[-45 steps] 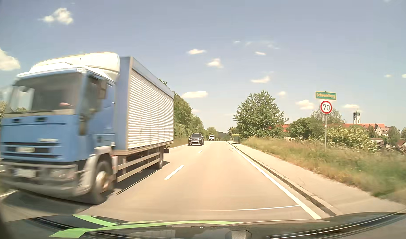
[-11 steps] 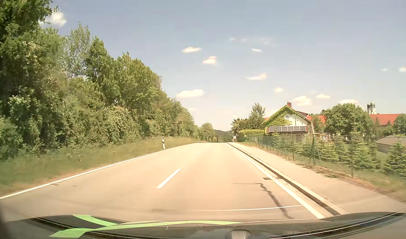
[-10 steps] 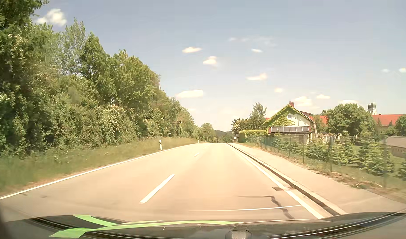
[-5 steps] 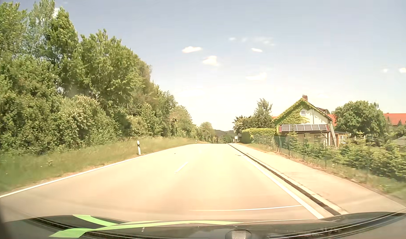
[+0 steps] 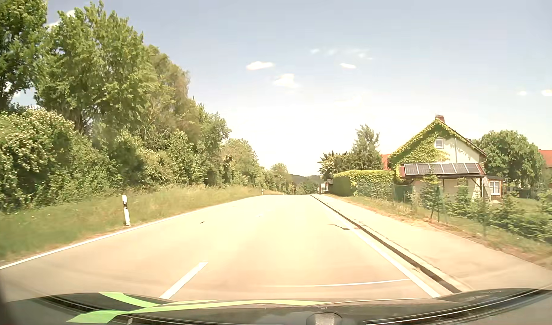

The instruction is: Follow the waypoints while adhering to traffic rules and regulations

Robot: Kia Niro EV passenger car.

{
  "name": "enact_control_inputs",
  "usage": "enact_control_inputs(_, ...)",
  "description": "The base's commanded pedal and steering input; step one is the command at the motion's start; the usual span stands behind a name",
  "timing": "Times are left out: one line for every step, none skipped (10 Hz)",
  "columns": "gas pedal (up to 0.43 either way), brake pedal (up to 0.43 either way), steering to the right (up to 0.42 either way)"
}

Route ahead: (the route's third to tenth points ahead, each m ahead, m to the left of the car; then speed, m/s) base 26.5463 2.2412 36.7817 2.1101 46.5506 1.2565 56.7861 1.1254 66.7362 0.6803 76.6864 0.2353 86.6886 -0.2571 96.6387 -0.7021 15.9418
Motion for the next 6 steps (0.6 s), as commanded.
enact_control_inputs(0.228,0.000,-0.001)
enact_control_inputs(0.220,0.000,-0.001)
enact_control_inputs(0.197,0.000,-0.001)
enact_control_inputs(0.189,0.000,-0.001)
enact_control_inputs(0.189,0.000,-0.001)
enact_control_inputs(0.189,0.000,-0.001)
